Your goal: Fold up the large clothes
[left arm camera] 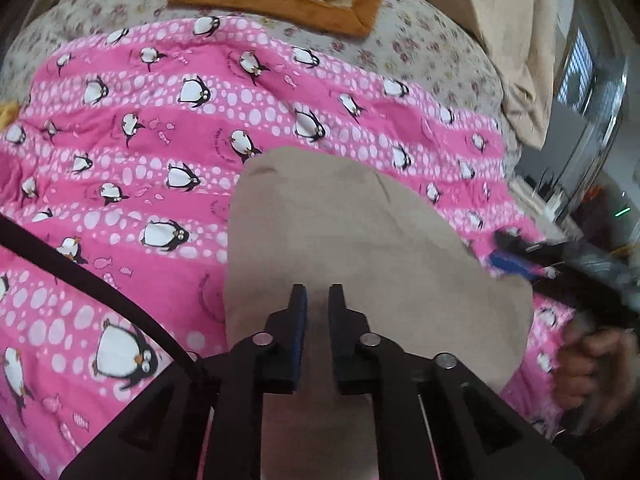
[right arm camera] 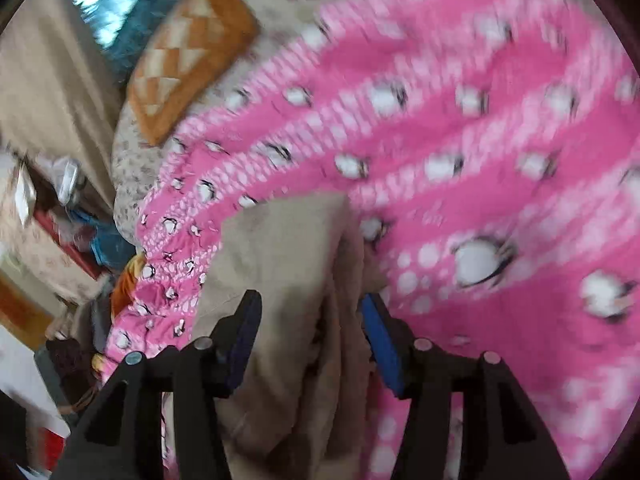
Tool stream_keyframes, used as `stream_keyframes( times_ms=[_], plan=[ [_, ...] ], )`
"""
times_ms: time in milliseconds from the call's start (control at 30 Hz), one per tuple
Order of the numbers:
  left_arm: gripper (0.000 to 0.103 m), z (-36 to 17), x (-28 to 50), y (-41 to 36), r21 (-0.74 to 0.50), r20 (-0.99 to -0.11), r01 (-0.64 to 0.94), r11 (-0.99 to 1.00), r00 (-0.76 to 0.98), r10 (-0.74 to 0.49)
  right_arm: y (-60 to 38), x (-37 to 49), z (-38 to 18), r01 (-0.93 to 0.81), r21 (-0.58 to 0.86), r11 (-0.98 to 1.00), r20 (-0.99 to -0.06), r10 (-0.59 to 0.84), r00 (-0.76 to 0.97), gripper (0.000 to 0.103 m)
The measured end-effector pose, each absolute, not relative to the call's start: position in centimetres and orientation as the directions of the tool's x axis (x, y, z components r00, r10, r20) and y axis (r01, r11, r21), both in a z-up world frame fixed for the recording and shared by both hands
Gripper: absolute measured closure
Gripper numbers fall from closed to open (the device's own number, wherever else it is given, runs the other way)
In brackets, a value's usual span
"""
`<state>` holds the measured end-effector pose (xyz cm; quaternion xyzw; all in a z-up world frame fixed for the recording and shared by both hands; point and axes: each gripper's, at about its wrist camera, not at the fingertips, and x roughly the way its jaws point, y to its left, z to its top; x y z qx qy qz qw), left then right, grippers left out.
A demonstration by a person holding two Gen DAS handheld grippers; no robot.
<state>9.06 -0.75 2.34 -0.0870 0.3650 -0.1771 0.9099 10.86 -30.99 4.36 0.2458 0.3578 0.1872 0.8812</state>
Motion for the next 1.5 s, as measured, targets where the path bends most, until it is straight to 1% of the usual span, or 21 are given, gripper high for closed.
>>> stream_keyframes(
  times_ms=[100,167,200,233,267,300,433,500,600,667,733,833,933,1000,1067,1167,1233,1267,1333,1433,1500],
  plan=[
    [0.103,2.0,8.1,-1.4,-0.283,-0.647,0.258,0.924,0.659,-0.383,-26.3,6.9,7.6,-0.382,0.335,0.862,-0.505,0.506,0.699,0.049],
    [0.103,1.5,7.7,-1.8,-0.292,-0.664,0.264,0.919,0.636,-0.394,-23.8,5.8,7.4,-0.428,0.225,0.875,-0.518,0.480,0.708,0.058],
    [0.103,1.0,7.4,-2.1,-0.292,-0.680,0.265,0.919,0.618,-0.394,-23.2,6.0,6.6,-0.412,0.202,0.889,-0.556,0.450,0.699,0.059],
    [0.103,0.3,7.2,-2.2,-0.293,-0.697,0.264,0.919,0.599,-0.394,-22.9,6.9,4.4,-0.371,0.200,0.907,-0.648,0.407,0.644,0.059],
    [0.103,-0.3,7.1,-2.4,-0.296,-0.708,0.263,0.918,0.585,-0.396,-23.0,7.6,2.3,-0.332,0.198,0.922,-0.729,0.365,0.579,0.070],
    [0.103,-1.0,7.0,-2.6,-0.305,-0.717,0.273,0.913,0.565,-0.408,-23.3,8.1,0.3,-0.298,0.200,0.933,-0.784,0.335,0.523,0.075],
    [0.103,-1.2,6.8,-2.8,-0.297,-0.717,0.278,0.914,0.567,-0.406,-23.9,8.1,-0.4,-0.288,0.214,0.933,-0.793,0.338,0.507,0.075],
    [0.103,-1.4,7.0,-2.4,-0.337,-0.707,0.259,0.905,0.565,-0.425,-24.1,7.8,-0.6,-0.281,0.224,0.933,-0.783,0.344,0.518,0.074],
    [0.103,-1.3,7.0,-2.4,-0.342,-0.697,0.253,0.905,0.578,-0.425,-23.8,7.8,-0.4,-0.279,0.215,0.936,-0.786,0.335,0.520,0.071],
    [0.098,-1.2,6.8,-2.8,-0.337,-0.691,0.265,0.903,0.582,-0.429,-23.6,7.7,-0.4,-0.276,0.223,0.935,-0.787,0.340,0.514,0.068],
    [0.081,-1.1,6.6,-3.1,-0.356,-0.672,0.285,0.890,0.583,-0.456,-23.5,7.9,-0.3,-0.271,0.246,0.931,-0.781,0.356,0.513,0.061],
    [0.064,-1.0,6.2,-4.0,-0.345,-0.652,0.305,0.888,0.603,-0.460,-23.0,7.6,-0.1,-0.281,0.254,0.926,-0.759,0.371,0.535,0.044],
    [0.064,-0.7,6.0,-4.3,-0.331,-0.648,0.300,0.895,0.617,-0.447,-22.6,7.6,-0.1,-0.277,0.233,0.932,-0.772,0.351,0.530,0.042],
    [0.070,0.3,6.2,-4.3,-0.314,-0.667,0.283,0.906,0.614,-0.423,-22.9,8.1,0.2,-0.281,0.241,0.929,-0.795,0.355,0.491,0.043],
    [0.070,2.1,6.4,-3.8,-0.306,-0.632,0.274,0.912,0.658,-0.410,-23.1,8.0,2.0,-0.270,0.171,0.948,-0.785,0.296,0.544,0.060],
    [0.070,4.6,8.1,-3.3,-0.252,-0.570,0.248,0.935,0.743,-0.351,-23.6,8.1,5.8,-0.231,0.070,0.970,-0.650,0.220,0.728,0.060],
    [0.070,5.4,10.3,-3.2,-0.240,-0.569,0.201,0.950,0.763,-0.305,-23.8,9.5,7.6,-0.186,0.106,0.977,-0.586,0.212,0.782,0.060],
    [0.072,5.7,11.6,-3.1,-0.263,-0.570,0.184,0.947,0.763,-0.306,-23.8,10.6,8.2,-0.169,0.139,0.976,-0.580,0.218,0.785,0.063],
    [0.075,6.1,13.9,-3.1,-0.315,-0.577,0.155,0.936,0.752,-0.319,-22.9,13.4,9.0,-0.139,0.178,0.974,-0.599,0.219,0.770,0.070],
    [0.076,5.9,17.2,-3.7,-0.349,-0.591,0.133,0.928,0.737,-0.328,-21.2,16.9,8.2,-0.119,0.132,0.984,-0.650,0.177,0.739,0.070],
    [0.076,4.6,19.2,-4.1,-0.343,-0.632,0.088,0.935,0.715,-0.299,-20.9,19.6,5.6,-0.082,0.121,0.989,-0.710,0.144,0.690,0.070]
  ],
)
